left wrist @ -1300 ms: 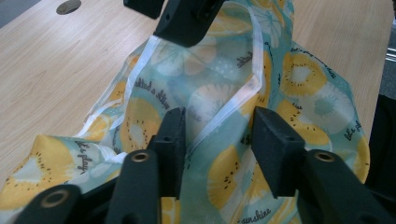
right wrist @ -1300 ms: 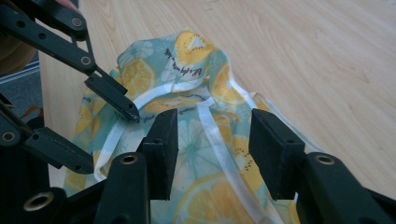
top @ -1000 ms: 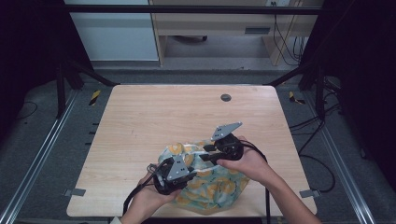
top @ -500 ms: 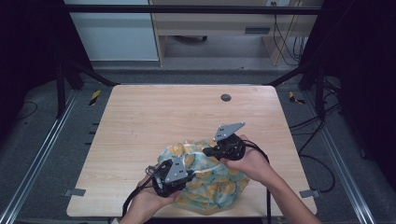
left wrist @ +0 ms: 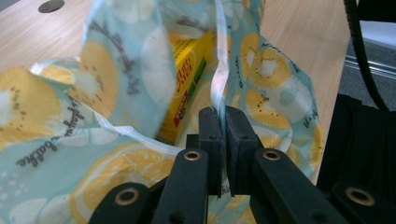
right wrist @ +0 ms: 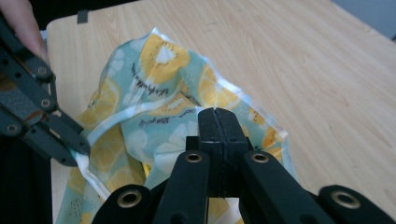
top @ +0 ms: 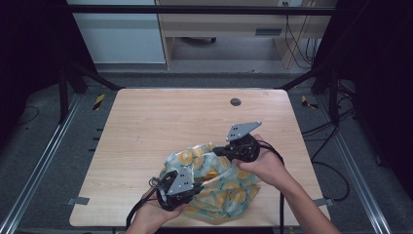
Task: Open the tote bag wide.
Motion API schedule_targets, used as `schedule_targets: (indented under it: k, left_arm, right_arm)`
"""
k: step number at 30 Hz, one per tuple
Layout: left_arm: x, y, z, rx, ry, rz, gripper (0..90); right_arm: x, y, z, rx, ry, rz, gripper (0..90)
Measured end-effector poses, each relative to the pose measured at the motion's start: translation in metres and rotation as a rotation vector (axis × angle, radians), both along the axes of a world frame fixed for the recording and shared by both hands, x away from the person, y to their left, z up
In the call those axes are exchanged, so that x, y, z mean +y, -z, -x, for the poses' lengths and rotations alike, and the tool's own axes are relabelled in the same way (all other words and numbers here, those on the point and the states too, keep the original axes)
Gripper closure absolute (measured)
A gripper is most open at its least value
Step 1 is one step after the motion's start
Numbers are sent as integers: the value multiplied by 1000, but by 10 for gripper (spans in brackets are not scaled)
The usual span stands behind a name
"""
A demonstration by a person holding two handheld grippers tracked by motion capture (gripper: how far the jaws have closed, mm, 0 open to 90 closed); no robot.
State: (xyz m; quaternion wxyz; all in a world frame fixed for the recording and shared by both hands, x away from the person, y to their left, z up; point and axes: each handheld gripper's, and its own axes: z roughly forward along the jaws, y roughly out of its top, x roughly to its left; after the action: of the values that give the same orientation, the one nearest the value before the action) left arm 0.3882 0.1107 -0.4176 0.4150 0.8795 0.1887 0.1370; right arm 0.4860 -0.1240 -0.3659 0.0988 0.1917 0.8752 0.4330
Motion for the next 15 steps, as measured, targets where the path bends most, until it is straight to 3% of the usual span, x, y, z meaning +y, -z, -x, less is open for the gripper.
schedule_targets:
  k: [6,15]
  left_arm:
    - [-1,-2,2,1,14,6,891]
    - [-1,8,4,23,10,16,897]
  right_arm:
    - [-4,-18,-4,-39,16,-22,900]
    - [-12,-29,-13,-61,64,-46,900]
